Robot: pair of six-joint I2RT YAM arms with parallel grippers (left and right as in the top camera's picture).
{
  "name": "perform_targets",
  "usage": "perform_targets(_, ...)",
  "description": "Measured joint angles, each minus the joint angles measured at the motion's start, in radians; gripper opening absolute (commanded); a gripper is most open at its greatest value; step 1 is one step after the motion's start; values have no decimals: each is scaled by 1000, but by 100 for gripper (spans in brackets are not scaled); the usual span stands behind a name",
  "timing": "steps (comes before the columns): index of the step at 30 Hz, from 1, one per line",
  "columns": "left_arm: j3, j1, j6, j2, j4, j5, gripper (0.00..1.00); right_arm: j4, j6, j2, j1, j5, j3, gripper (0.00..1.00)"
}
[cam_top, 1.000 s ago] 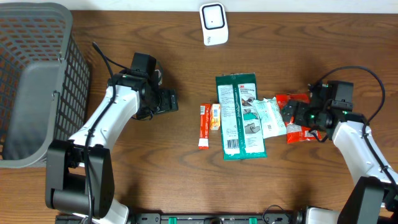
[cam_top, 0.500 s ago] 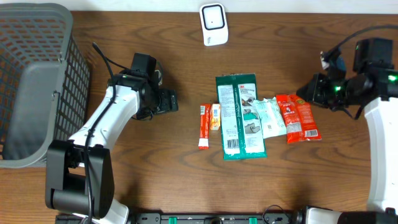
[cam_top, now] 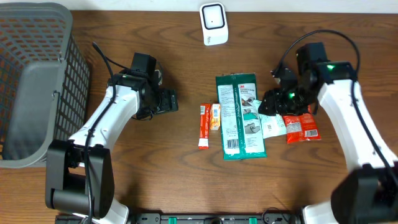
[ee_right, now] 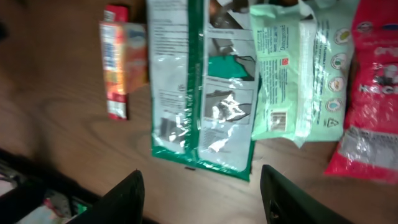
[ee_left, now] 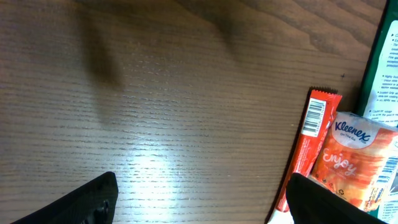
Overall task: Scan the item barcode
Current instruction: 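Release the red HACKS bag and move the right gripper to the pale green packet, then grasp the pale green packet with the right gripper and lift it up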
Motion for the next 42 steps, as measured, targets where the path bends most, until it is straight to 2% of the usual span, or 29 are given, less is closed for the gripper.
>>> perform_targets(7, 0, 0, 0, 0, 0, 0, 87, 74, -49, 197, -9, 60, -10, 49)
perform_targets(14, 0, 0, 0, 0, 0, 0, 87, 138, -55, 330, -95, 84, -12, 49)
perform_targets(24, 0, 0, 0, 0, 0, 0, 87, 185, -56, 337, -163, 111, -16, 51)
perform_targets(29, 0, 0, 0, 0, 0, 0, 87, 263, -57, 337, -163, 106, -56, 52)
perform_targets(33, 0, 0, 0, 0, 0, 0, 87, 333, -57, 320, -164, 67, -103, 54)
perform_targets(35, 0, 0, 0, 0, 0, 0, 87, 363, -57, 303, -164, 49, -130, 51)
perform_targets(42, 0, 0, 0, 0, 0, 0, 87, 351, -79, 302, -164, -34, -141, 56)
